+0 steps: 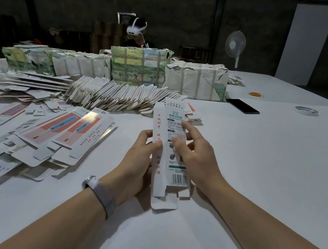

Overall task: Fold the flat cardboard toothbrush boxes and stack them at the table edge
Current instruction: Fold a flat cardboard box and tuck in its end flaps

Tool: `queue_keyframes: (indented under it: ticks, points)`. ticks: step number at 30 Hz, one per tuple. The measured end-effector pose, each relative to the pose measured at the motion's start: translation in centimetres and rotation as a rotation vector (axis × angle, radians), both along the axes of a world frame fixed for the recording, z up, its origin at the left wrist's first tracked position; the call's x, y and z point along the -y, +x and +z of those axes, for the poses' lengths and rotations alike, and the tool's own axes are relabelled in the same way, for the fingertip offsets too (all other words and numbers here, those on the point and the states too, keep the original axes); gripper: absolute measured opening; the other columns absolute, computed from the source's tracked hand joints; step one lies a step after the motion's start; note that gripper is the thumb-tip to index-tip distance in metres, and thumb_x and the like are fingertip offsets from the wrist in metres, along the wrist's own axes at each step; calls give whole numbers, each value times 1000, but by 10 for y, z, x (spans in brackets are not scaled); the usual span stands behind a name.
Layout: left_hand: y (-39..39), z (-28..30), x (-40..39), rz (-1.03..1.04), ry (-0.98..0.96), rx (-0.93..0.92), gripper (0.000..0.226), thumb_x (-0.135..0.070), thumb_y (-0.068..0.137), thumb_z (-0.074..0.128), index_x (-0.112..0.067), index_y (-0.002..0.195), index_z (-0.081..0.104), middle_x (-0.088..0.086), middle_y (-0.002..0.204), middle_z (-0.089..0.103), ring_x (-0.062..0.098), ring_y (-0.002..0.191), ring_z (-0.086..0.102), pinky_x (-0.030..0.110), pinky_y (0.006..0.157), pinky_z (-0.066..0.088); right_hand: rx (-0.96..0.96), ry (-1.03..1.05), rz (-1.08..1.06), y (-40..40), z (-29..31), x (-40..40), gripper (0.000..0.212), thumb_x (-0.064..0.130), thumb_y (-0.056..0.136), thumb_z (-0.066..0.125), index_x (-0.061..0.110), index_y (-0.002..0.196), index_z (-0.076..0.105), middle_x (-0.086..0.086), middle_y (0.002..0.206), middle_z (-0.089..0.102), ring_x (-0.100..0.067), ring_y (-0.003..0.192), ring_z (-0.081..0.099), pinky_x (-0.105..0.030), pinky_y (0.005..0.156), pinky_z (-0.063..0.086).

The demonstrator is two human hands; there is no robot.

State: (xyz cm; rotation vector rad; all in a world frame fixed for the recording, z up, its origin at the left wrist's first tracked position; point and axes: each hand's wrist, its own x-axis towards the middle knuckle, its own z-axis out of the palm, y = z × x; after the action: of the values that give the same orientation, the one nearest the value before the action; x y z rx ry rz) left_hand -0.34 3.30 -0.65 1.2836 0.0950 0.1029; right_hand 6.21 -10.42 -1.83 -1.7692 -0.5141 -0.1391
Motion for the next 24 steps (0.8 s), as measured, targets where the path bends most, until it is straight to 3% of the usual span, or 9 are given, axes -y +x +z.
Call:
queue_keyframes:
  ticks: [2,4,7,10,14,19,21,24]
  points:
    - [0,1,1,-41,-97,-10,23,-18,106,48,-19,128,50,9,104,77,27,81,75,43,68,64,30,-93,9,-2,1,-1,70,54,85,61,33,149,40,17,110,68,-1,88,69,-26,82,57]
    - [0,1,1,-70,-117,-28,29,-28,105,49,-19,133,50,11,111,76,30,91,76,46,73,63,55,-152,35,-5,1,-3,85,65,81,59,31,154,32,14,132,62,-3,107,65,-34,96,53]
    - [-2,3,3,-125,-157,-107,47,-56,101,42,-25,131,59,17,115,74,36,101,74,48,76,63,42,-174,83,-10,2,-5,104,82,68,56,35,156,25,17,137,54,-3,112,62,-41,99,52]
    - [-4,5,4,-160,-195,-138,53,-65,99,36,-28,124,65,17,111,75,35,96,75,46,70,63,58,-259,72,-10,3,-6,111,86,64,51,34,157,21,15,139,52,-7,119,57,-41,102,50]
    - [-5,7,7,-118,-130,-114,55,-66,98,38,-28,133,56,19,110,74,33,86,76,45,62,61,17,-179,149,-10,1,-6,100,80,68,56,44,154,22,22,121,63,-3,103,66,-38,90,57]
    - [-2,6,8,-36,11,-58,53,-62,96,46,-23,132,49,22,107,69,30,82,73,43,68,62,-21,-48,251,-7,1,-5,81,68,74,56,46,149,37,17,97,72,-9,95,70,-37,82,59]
    - [0,5,9,2,28,-29,50,-58,98,49,-19,128,44,15,92,68,29,81,69,47,75,62,-47,8,286,-7,2,-6,70,62,75,57,46,143,45,11,92,73,-16,93,71,-40,80,58]
    - [0,3,11,26,45,19,37,-55,100,48,-22,116,48,1,67,69,16,61,69,33,54,59,-76,69,289,-6,5,-6,54,44,80,55,38,133,54,-1,96,73,-22,94,71,-45,83,57]
